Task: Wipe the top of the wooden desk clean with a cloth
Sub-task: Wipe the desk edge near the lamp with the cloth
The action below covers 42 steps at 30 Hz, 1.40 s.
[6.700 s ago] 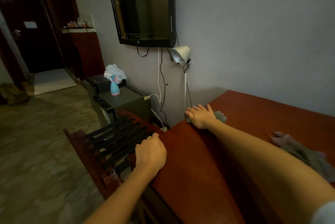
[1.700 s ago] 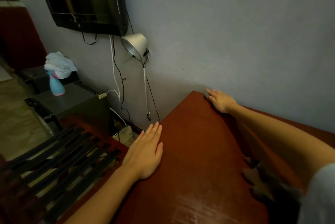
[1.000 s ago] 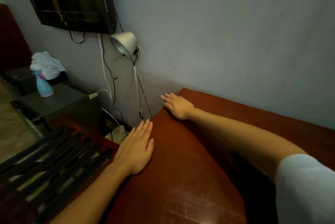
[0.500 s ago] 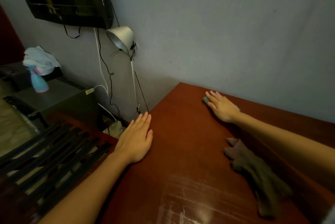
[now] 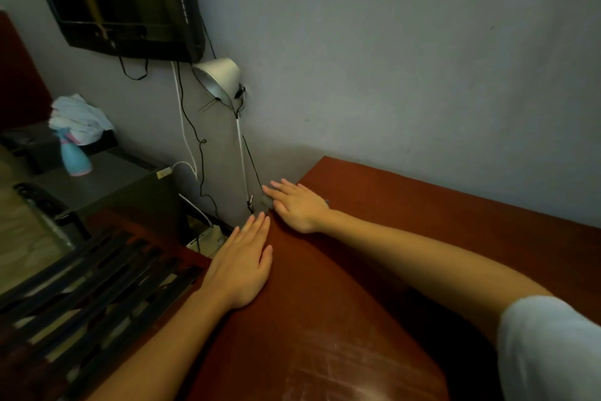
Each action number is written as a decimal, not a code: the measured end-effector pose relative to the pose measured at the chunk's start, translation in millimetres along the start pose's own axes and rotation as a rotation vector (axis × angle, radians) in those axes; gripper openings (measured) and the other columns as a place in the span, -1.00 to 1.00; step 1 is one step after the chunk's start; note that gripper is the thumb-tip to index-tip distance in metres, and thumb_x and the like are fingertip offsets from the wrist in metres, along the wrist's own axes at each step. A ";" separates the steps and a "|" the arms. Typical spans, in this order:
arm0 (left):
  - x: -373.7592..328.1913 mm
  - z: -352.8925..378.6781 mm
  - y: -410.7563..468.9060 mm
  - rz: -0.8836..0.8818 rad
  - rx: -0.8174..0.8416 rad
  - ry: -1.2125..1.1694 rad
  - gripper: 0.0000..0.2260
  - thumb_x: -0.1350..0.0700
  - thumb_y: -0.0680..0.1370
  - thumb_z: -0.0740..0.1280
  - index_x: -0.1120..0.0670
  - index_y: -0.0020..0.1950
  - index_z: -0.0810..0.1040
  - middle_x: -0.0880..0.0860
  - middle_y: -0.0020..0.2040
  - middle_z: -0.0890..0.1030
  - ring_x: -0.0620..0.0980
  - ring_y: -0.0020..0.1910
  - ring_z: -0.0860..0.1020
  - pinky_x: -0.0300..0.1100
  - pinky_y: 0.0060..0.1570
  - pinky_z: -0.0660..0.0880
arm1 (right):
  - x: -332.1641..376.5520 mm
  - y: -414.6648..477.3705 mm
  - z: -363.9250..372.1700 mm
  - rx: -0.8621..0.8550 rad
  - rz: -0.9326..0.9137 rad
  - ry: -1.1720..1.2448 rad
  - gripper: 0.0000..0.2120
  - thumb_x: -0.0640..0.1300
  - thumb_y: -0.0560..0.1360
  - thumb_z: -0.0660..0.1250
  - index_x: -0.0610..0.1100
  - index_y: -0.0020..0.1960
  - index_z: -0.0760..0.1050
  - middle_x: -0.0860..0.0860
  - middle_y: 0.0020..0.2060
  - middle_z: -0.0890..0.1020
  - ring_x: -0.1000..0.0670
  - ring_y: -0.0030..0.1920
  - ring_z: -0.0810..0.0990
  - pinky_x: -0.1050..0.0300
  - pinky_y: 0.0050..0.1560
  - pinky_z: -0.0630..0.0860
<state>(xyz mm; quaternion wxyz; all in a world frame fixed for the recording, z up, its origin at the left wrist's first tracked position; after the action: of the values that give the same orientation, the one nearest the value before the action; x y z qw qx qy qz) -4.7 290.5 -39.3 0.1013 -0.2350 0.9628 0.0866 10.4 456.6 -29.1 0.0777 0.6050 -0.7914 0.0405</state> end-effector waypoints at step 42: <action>2.9 2.4 2.4 0.001 0.008 0.014 -0.49 -0.05 0.68 -0.07 0.04 0.58 -0.14 -0.04 0.58 -0.12 -0.14 0.54 -0.14 -0.23 0.44 -0.21 | -46.9 5.5 -12.0 -0.036 0.232 -0.017 -0.51 -0.05 0.65 -0.10 -0.07 0.56 -0.05 -0.01 0.55 0.03 -0.01 0.55 -0.03 0.01 0.50 -0.08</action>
<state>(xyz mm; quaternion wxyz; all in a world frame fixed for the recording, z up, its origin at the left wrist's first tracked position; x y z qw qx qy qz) -8.0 291.8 -41.9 0.0956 -0.2349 0.9639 0.0813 18.0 504.5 -25.2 0.0769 0.5083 -0.8572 0.0300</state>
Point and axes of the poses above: each hand's wrist, its own y-axis towards the middle knuckle, its own z-axis out of the palm, x = y × z, the point moved 3 cm from there along y, towards the middle knuckle
